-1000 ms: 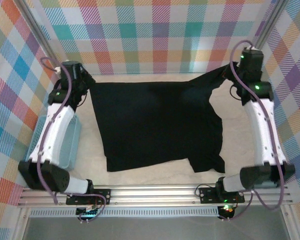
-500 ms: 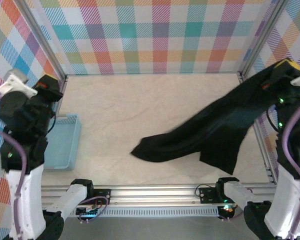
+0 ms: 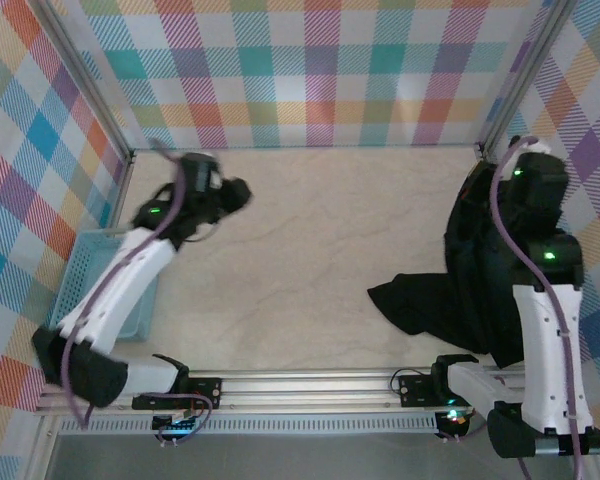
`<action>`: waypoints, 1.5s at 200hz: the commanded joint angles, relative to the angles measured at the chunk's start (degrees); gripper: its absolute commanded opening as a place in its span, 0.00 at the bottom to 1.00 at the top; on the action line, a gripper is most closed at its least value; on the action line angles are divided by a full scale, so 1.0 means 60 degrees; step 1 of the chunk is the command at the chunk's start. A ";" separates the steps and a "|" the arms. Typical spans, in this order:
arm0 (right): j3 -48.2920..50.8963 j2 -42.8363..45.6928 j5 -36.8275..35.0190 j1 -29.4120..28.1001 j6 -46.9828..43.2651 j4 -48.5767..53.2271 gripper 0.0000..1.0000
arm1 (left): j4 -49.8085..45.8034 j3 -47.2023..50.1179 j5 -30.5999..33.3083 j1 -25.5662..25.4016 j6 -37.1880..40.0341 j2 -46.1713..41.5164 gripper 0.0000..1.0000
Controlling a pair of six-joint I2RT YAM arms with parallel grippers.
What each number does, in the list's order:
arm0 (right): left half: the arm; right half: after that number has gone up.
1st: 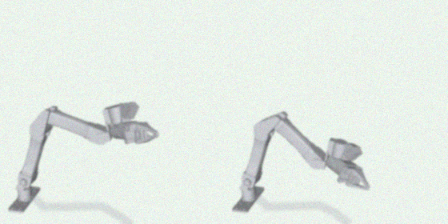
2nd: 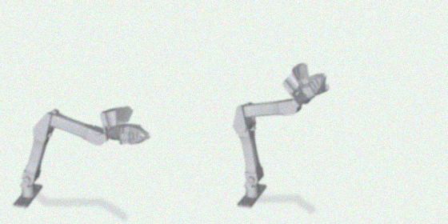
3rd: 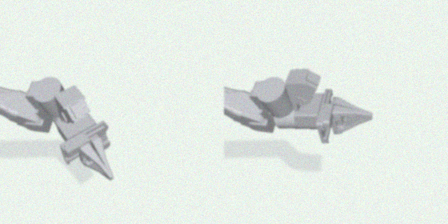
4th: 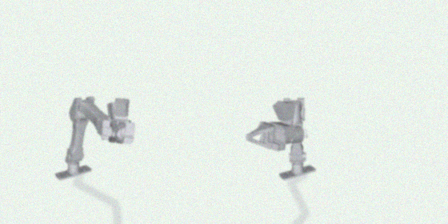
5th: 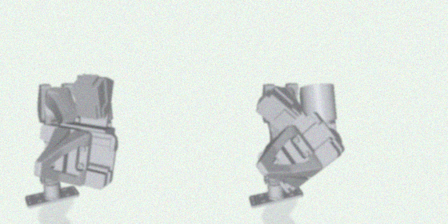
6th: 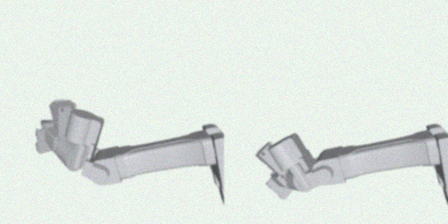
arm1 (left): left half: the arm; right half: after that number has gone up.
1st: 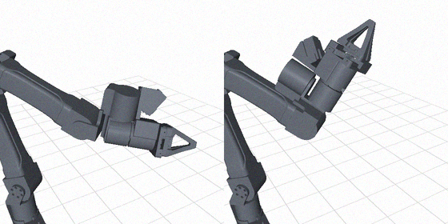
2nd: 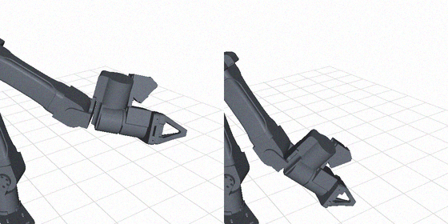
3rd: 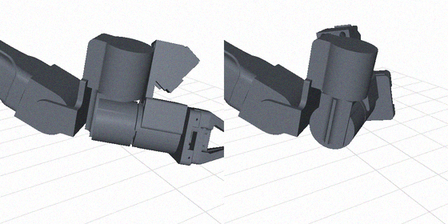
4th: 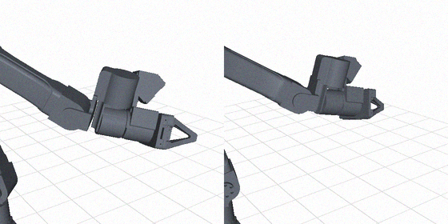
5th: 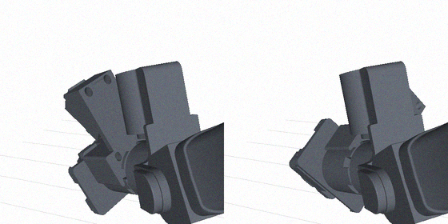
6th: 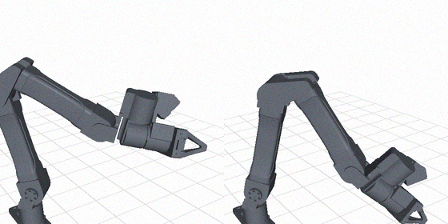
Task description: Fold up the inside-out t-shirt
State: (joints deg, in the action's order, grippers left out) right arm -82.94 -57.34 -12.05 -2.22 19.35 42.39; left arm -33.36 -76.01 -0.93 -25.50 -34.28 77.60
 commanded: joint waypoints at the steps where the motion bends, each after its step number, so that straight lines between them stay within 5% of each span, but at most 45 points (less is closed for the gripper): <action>1: 0.0919 0.0683 -0.1080 0.0029 0.0857 0.0064 0.00 | 0.0744 0.0050 0.0461 -0.1485 0.0160 0.0808 0.42; 31: 0.2134 0.1183 -0.2663 0.0033 0.1491 0.0554 0.00 | 0.1214 -0.0957 0.0522 -0.3224 0.0280 0.3567 0.45; 76: 0.2900 0.2042 -0.3282 0.0060 0.1768 0.0672 0.00 | 0.1402 -0.3542 0.0191 -0.5163 0.0709 0.6820 0.46; 133: 0.3242 0.2613 -0.3413 0.0057 0.1541 0.0779 0.00 | 0.0952 -0.6427 -0.0445 -0.6448 0.1075 0.9636 0.45; 173: 0.3389 0.2672 -0.3376 0.0052 0.1462 0.0829 0.00 | 0.0583 -0.6560 -0.0073 -0.6455 0.0838 1.0333 0.40; 195: 0.3365 0.2539 -0.3168 0.0060 0.1478 0.0829 0.00 | 0.0790 -0.5355 0.0132 -0.6134 0.0216 1.0044 0.33; 229: 0.3370 0.2164 -0.2386 0.0051 0.1271 0.0620 0.00 | 0.2528 -0.0685 0.1128 -0.5413 -0.0917 0.7661 0.32; 275: 0.3456 0.0261 0.2725 -0.0093 0.0618 -0.0583 0.00 | 0.4028 0.5457 0.2580 -0.4404 -0.2545 0.3778 0.31; 300: 0.3393 -0.0478 0.2008 -0.0592 0.0918 -0.0349 0.00 | 0.3241 0.7436 0.3657 -0.4061 -0.3481 0.1254 0.31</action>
State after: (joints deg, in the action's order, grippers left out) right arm -62.65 -57.87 -4.64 -3.86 24.82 41.54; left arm -2.94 -42.28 12.40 -51.37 -47.24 92.88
